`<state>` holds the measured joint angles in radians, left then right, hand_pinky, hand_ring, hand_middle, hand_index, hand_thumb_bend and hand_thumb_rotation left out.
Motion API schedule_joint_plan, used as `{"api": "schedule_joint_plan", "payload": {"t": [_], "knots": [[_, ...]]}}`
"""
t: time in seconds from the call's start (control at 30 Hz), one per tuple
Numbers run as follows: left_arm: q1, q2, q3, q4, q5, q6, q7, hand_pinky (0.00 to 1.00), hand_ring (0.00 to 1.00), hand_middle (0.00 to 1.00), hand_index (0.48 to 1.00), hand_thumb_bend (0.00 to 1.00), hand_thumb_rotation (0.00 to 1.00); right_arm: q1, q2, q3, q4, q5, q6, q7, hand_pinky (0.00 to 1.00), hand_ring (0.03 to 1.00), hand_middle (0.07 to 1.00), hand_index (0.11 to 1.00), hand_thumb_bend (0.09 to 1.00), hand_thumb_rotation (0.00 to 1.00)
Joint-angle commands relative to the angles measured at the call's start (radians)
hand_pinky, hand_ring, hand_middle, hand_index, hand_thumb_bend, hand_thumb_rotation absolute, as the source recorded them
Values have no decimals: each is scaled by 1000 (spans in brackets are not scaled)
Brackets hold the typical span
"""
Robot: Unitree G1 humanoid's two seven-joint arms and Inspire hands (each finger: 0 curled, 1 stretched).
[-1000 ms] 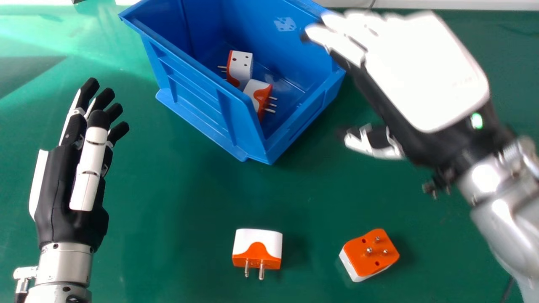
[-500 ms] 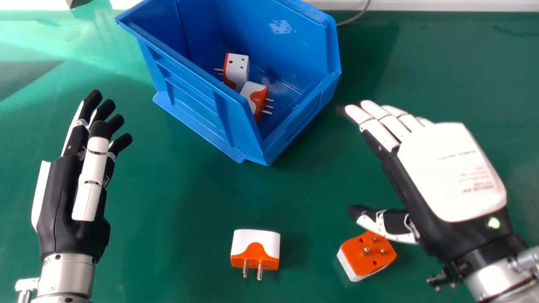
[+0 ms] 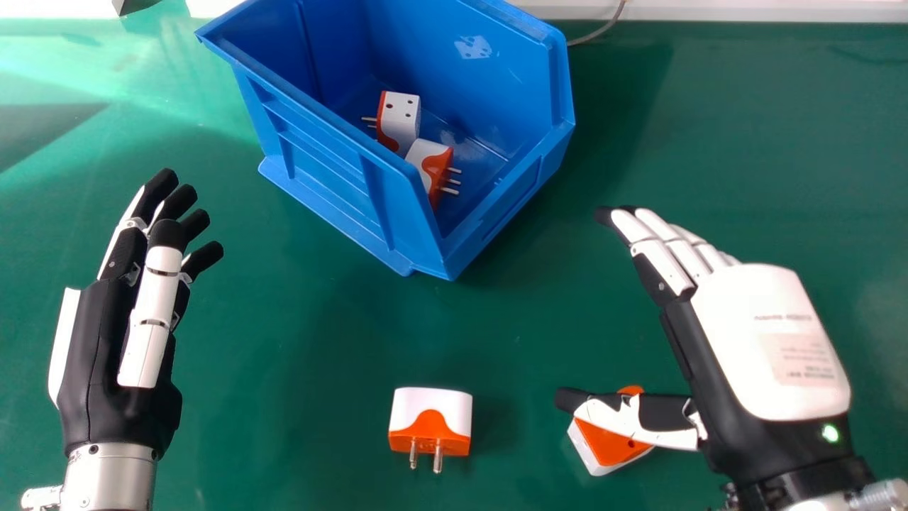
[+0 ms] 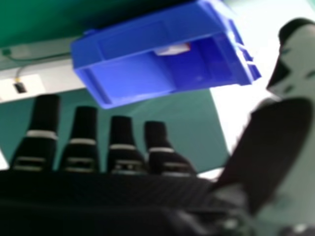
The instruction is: Pick all objects and put in blue box
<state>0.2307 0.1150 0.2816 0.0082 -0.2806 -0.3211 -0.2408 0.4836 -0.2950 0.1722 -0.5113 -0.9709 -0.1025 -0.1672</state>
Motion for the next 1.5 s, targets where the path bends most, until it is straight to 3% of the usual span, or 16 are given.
{"api": "schedule_joint_plan", "payload": {"t": [0.0, 0.17, 0.33, 0.47, 0.6, 1.23, 1.47], "knots": [[5, 0, 3, -26, -7, -10, 0, 842, 894, 913, 902, 467, 731, 20, 15, 8, -10, 2, -14, -34, 700, 832, 872, 870, 729, 431], [7, 1, 5, -33, -12, -2, 2, 831, 890, 911, 900, 466, 726, 66, 39, 17, -18, -3, 8, -26, 691, 826, 863, 863, 768, 460], [4, 6, 6, -27, -11, -12, -7, 830, 890, 912, 898, 467, 724, 102, 50, 25, -16, -11, 20, -15, 693, 828, 865, 868, 791, 475], [4, 7, 6, -32, -4, -7, 0, 839, 895, 915, 900, 479, 724, 126, 54, 34, -8, -24, 27, -25, 705, 837, 870, 877, 808, 474], [5, 13, 5, -36, -9, -4, -9, 841, 895, 917, 905, 481, 726, 143, 56, 41, 14, -43, 38, -36, 717, 844, 873, 878, 818, 465], [-15, 19, 5, -29, -2, -8, -7, 855, 901, 925, 922, 484, 740, 11, 47, 78, 212, -105, 157, -26, 702, 815, 841, 837, 812, 381], [-18, 19, 8, -26, -6, -11, -8, 863, 906, 930, 931, 489, 753, -38, 33, 98, 256, -113, 186, -32, 692, 803, 829, 828, 795, 368]]}}
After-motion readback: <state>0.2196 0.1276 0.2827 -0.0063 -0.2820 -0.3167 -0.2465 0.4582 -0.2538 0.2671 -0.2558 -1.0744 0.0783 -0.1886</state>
